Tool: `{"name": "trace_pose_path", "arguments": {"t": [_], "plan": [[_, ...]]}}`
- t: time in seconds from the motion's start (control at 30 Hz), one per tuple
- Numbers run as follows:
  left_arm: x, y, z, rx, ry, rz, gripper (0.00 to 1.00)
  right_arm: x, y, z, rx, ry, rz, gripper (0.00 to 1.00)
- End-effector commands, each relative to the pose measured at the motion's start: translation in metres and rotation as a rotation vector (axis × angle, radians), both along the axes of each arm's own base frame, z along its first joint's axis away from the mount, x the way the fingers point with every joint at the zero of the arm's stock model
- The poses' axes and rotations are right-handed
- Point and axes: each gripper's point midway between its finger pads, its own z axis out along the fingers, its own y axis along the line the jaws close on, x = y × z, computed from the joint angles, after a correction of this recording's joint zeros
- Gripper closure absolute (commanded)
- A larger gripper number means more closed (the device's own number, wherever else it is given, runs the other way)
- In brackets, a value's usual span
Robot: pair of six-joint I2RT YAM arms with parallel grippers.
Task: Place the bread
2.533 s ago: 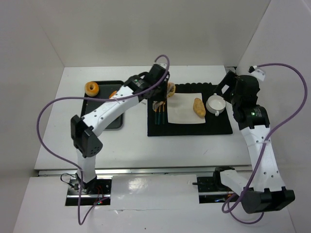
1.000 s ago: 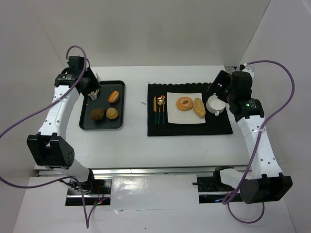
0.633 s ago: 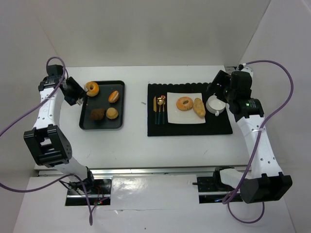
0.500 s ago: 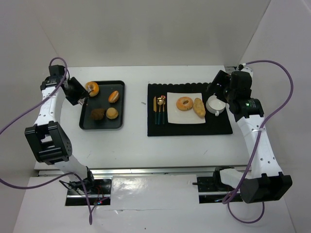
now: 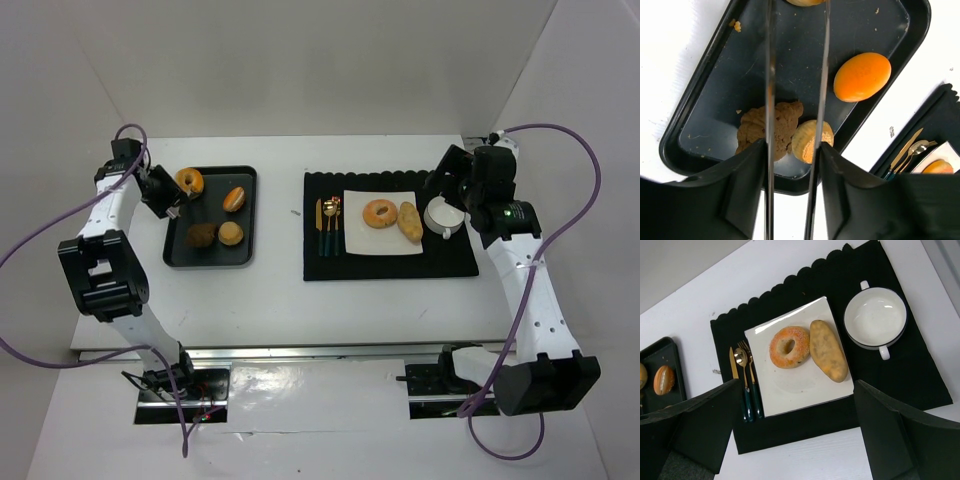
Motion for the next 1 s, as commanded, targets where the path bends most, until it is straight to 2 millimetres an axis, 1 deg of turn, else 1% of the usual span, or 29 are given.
{"name": "trace_pose_path", "arguments": {"t": [0.0, 0.07, 0.1, 0.13, 0.23, 0.27, 0.3, 0.33, 0.37, 0.4, 0.43, 0.47, 0.5, 0.53, 0.57, 0.6, 0.63, 0.67, 0.7, 0.73, 0.77, 0.8, 0.83, 0.87, 0.9, 0.93, 0.97], "plan": [[0.019, 0.006, 0.016, 0.004, -0.075, 0.015, 0.46, 0.005, -0.003, 0.014, 0.004, -0.039, -0.012, 0.0], [0.019, 0.006, 0.016, 0.004, -0.075, 0.015, 0.54, 0.005, -0.003, 0.014, 0.004, -0.039, -0.012, 0.0], [0.019, 0.006, 0.021, 0.007, -0.087, 0.015, 0.59, 0.005, -0.003, 0.014, 0.004, -0.039, -0.012, 0.0], [0.018, 0.008, 0.03, 0.023, -0.106, 0.021, 0.68, 0.005, -0.003, 0.014, 0.004, -0.039, -0.012, 0.0], [0.015, 0.009, 0.046, 0.05, -0.144, 0.02, 0.81, 0.005, -0.004, 0.014, 0.0, -0.04, -0.02, 0.0], [0.013, 0.009, 0.058, 0.058, -0.17, 0.02, 0.87, 0.005, -0.004, 0.014, 0.0, -0.04, -0.02, 0.0], [0.011, 0.01, 0.063, 0.076, -0.182, 0.016, 0.9, 0.005, -0.004, 0.014, 0.0, -0.04, -0.02, 0.0], [0.01, 0.01, 0.067, 0.079, -0.192, 0.016, 0.93, 0.005, -0.004, 0.01, 0.0, -0.03, -0.02, 0.0], [0.009, 0.01, 0.074, 0.082, -0.203, 0.016, 0.95, 0.005, -0.004, 0.01, 0.0, -0.03, -0.02, 0.0], [0.008, 0.01, 0.086, 0.099, -0.231, 0.006, 1.0, 0.005, -0.003, 0.01, 0.004, -0.03, -0.012, 0.0], [0.006, 0.009, 0.084, 0.096, -0.218, 0.006, 1.0, 0.006, -0.002, 0.012, 0.005, -0.041, -0.012, 0.0], [0.003, 0.005, 0.092, 0.104, -0.228, -0.011, 1.0, 0.008, -0.001, 0.009, 0.008, -0.031, -0.004, 0.0], [0.002, 0.005, 0.103, 0.112, -0.255, -0.011, 1.0, 0.008, -0.001, 0.009, 0.008, -0.031, -0.004, 0.0], [0.0, 0.002, 0.101, 0.106, -0.246, -0.026, 1.0, 0.008, -0.001, 0.009, 0.008, -0.031, -0.004, 0.0], [-0.003, -0.005, 0.109, 0.108, -0.261, -0.055, 1.0, 0.008, -0.001, 0.009, 0.008, -0.031, -0.004, 0.0], [-0.002, -0.015, 0.117, 0.108, -0.283, -0.087, 1.0, 0.008, -0.001, 0.009, 0.008, -0.031, -0.004, 0.0], [-0.003, -0.026, 0.116, 0.093, -0.282, -0.131, 1.0, 0.009, -0.001, 0.013, 0.009, -0.04, -0.004, 0.0], [-0.005, -0.037, 0.125, 0.107, -0.306, -0.188, 1.0, 0.009, -0.001, 0.013, 0.009, -0.041, -0.004, 0.0], [-0.006, -0.065, 0.128, 0.097, -0.317, -0.279, 1.0, 0.009, -0.003, 0.017, 0.004, -0.05, -0.014, 0.0], [-0.008, -0.083, 0.134, 0.084, -0.337, -0.357, 1.0, 0.009, -0.005, 0.017, -0.003, -0.05, -0.027, 0.0], [-0.014, -0.108, 0.135, 0.055, -0.354, -0.475, 1.0, 0.008, -0.007, 0.021, -0.015, -0.053, -0.03, 0.0], [-0.018, -0.146, 0.134, 0.031, -0.359, -0.601, 1.0, 0.007, -0.007, 0.029, -0.014, -0.076, -0.031, 0.0], [-0.027, -0.167, 0.134, 0.009, -0.353, -0.692, 1.0, 0.007, -0.01, 0.029, -0.027, -0.075, -0.037, 0.0], [-0.035, -0.187, 0.131, -0.01, -0.339, -0.771, 1.0, 0.006, -0.012, 0.032, -0.032, -0.075, -0.047, 0.0], [-0.042, -0.204, 0.122, -0.006, -0.322, -0.855, 1.0, 0.002, -0.012, 0.033, -0.032, -0.077, -0.047, 0.0], [-0.055, -0.236, 0.116, -0.009, -0.308, -0.965, 1.0, 0.002, -0.014, 0.038, -0.045, -0.086, -0.051, 0.0], [-0.061, -0.246, 0.111, 0.025, -0.293, -0.999, 1.0, 0.0, -0.014, 0.041, -0.045, -0.097, -0.051, 0.0]]}}
